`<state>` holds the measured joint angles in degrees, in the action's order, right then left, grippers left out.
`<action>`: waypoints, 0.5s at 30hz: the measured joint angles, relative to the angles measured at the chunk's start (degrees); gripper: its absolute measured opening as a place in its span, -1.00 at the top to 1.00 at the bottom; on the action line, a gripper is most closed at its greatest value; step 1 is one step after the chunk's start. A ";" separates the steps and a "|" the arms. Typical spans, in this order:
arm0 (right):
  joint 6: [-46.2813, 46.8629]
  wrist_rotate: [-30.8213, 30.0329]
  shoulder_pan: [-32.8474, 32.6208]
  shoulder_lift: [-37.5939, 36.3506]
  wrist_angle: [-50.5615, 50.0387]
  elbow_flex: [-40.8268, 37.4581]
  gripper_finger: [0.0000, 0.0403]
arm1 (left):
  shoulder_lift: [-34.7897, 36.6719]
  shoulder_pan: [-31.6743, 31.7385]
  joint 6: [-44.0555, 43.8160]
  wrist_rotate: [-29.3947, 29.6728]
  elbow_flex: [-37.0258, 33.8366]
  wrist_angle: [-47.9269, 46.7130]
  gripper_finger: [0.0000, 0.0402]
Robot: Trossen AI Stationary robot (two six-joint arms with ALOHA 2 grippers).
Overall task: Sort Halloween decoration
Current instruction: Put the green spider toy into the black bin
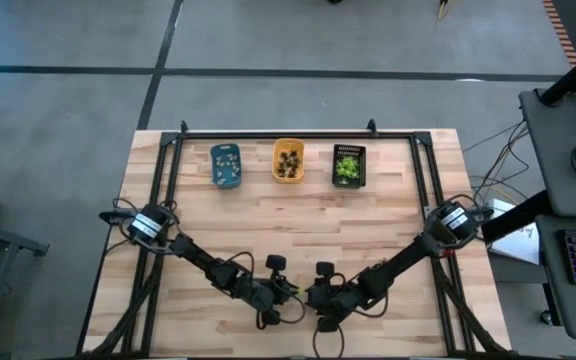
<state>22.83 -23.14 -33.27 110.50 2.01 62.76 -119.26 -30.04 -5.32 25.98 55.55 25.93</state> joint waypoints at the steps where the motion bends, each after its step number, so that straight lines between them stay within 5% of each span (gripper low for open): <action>1: 0.00 0.80 0.32 0.50 0.82 0.00 0.26 | 0.00 0.00 -0.30 0.00 -0.09 0.05 0.80; 15: -3.42 0.87 2.68 1.55 2.01 0.00 0.26 | 0.00 0.15 -2.54 -1.31 -0.57 -0.06 0.80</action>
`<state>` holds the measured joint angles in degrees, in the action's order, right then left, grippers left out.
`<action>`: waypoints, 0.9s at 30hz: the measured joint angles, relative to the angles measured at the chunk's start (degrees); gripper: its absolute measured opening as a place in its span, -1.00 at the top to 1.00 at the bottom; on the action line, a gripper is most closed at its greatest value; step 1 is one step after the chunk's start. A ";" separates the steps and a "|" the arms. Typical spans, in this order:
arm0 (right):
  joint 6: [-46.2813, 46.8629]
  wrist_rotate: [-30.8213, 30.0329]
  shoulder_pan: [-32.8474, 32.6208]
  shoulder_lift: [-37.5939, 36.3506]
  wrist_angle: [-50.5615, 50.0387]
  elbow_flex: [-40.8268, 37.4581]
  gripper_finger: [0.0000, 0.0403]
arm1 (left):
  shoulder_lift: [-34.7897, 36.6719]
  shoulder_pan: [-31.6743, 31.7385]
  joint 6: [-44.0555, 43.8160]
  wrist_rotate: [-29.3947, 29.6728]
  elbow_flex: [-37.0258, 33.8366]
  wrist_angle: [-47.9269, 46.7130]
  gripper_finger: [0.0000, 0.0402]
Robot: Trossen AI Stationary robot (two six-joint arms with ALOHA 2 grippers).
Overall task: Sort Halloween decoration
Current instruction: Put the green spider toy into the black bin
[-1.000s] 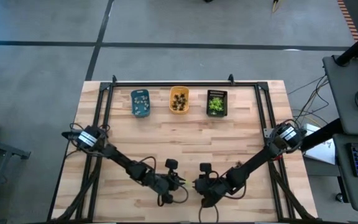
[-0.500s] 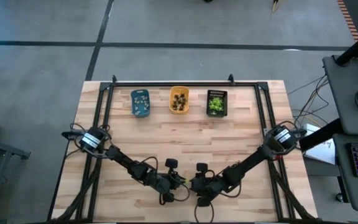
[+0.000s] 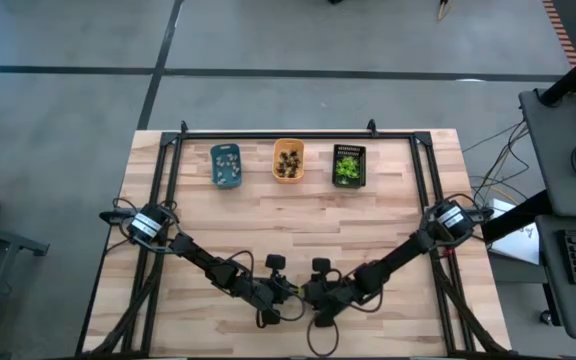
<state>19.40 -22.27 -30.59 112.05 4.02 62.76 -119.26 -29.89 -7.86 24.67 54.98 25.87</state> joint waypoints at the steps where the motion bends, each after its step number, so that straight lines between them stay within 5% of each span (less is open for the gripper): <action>1: -0.04 0.01 0.17 0.02 -0.02 0.00 0.27 | 0.00 0.00 -0.16 0.00 0.00 0.00 0.80; 16: -0.01 -0.01 0.62 0.07 -0.27 -0.04 0.92 | -0.07 0.00 -0.37 -0.08 -0.13 0.74 0.80; 27: 0.01 0.16 0.70 -0.96 -0.98 -0.17 0.96 | 1.48 0.00 0.05 -0.06 -0.22 -1.42 0.80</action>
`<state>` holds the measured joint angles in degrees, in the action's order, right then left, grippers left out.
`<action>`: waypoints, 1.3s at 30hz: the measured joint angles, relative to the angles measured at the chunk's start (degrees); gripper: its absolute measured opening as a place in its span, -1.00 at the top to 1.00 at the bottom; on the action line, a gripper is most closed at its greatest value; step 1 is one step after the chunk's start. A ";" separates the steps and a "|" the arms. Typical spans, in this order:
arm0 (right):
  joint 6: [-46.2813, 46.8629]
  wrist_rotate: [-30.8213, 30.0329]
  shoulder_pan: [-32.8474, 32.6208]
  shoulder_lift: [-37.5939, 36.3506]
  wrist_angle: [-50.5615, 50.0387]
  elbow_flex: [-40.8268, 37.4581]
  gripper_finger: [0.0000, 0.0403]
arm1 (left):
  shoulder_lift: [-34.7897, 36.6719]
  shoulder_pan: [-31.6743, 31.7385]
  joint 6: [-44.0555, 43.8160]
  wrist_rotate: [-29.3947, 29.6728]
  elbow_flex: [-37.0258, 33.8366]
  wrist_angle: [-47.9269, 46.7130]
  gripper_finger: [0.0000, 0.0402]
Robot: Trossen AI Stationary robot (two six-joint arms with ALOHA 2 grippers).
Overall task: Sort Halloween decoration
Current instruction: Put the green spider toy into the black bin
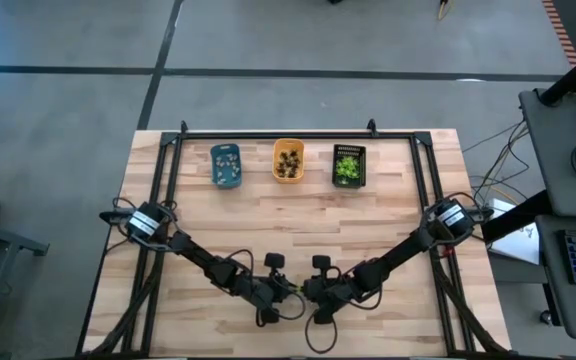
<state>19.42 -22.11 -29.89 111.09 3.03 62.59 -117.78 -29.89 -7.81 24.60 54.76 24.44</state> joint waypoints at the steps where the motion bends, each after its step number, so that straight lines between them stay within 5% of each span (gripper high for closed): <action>1: 0.00 -0.02 0.00 -0.06 -0.12 0.00 0.96 | 0.35 0.00 0.02 0.02 -0.02 -0.74 0.80; 17: 0.09 -1.93 -0.02 -1.94 -0.74 -0.02 0.96 | 1.95 -0.11 -0.17 0.37 -0.04 -4.22 0.80; 31: 11.85 -1.25 1.00 -7.49 -5.71 -0.02 0.96 | 5.43 -0.17 0.24 3.21 -0.02 -7.81 0.80; 39: 29.85 11.26 4.63 -7.65 -10.85 -0.22 0.95 | 2.11 -0.10 0.26 1.71 0.68 -0.63 0.80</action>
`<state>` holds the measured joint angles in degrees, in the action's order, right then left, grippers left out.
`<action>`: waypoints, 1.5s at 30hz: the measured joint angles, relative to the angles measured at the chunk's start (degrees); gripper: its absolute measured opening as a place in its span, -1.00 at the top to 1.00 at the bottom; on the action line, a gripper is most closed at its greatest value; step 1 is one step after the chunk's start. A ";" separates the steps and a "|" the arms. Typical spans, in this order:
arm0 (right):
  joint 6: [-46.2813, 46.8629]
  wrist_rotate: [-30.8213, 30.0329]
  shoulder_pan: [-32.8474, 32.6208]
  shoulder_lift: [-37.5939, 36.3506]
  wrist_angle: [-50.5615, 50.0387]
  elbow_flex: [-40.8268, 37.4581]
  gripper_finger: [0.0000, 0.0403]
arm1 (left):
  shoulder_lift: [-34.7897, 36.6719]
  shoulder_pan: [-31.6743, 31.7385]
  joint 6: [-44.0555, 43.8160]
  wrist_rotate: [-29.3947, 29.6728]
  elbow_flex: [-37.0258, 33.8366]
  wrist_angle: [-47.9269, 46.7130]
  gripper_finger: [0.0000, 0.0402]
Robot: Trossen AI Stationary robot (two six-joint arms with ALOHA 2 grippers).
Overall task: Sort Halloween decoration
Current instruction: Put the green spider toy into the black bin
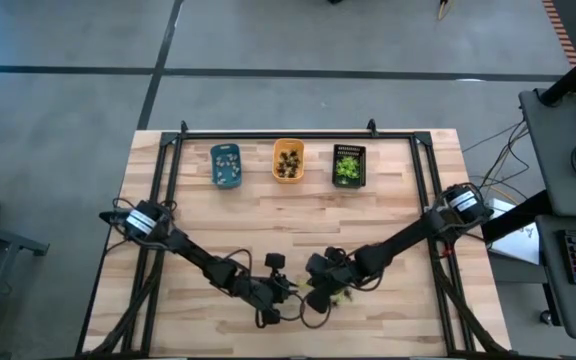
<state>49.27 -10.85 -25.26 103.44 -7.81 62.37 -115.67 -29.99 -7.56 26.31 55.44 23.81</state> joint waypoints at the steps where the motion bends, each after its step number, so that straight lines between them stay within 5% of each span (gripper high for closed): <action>1: 0.76 0.39 0.13 0.04 -0.02 0.00 0.95 | -0.49 0.02 -0.02 -0.31 0.13 0.51 0.80; 22: 5.90 -1.20 1.01 3.21 2.93 -0.04 0.07 | -3.13 0.45 -0.98 -0.38 0.25 1.27 0.80; 45: 2.40 -1.03 1.05 3.56 6.76 -0.83 0.17 | -3.13 0.47 -1.55 -0.38 0.04 1.24 0.80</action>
<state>51.67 -11.88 -24.21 107.00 -1.05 61.54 -118.80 -29.52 -9.10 25.93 55.48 25.05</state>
